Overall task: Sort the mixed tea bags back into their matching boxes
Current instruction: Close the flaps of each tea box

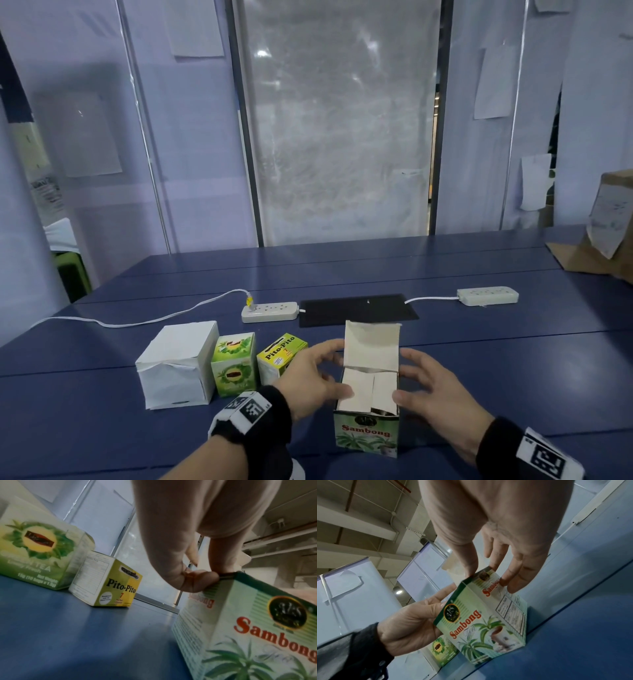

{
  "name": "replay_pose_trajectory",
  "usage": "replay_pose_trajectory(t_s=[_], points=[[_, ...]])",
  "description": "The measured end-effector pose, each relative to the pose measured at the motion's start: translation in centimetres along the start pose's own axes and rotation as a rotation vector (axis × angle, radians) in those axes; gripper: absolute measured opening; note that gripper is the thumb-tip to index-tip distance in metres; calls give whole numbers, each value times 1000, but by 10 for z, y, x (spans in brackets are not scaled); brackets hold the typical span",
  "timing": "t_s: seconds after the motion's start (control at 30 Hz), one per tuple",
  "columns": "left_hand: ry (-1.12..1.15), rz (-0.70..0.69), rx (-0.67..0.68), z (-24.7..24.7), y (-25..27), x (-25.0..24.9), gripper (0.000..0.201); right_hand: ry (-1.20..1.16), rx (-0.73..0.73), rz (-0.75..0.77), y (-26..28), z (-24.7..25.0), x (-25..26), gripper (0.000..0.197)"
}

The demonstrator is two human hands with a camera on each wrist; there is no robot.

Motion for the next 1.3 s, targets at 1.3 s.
replay_pose_trajectory(t_s=[1.3], points=[[-543, -162, -125, -5, 25, -21, 18, 777, 190, 195, 17, -10, 19, 26]])
Point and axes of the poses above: each hand's wrist, its own y-axis away from the middle knuckle, its own z-axis out of the back of the hand, x = y × z, the point moved 2 cm from there along -y, towards the middle knuckle, and after that the axes turned 9 degrees about z, right-handed, at the moved point
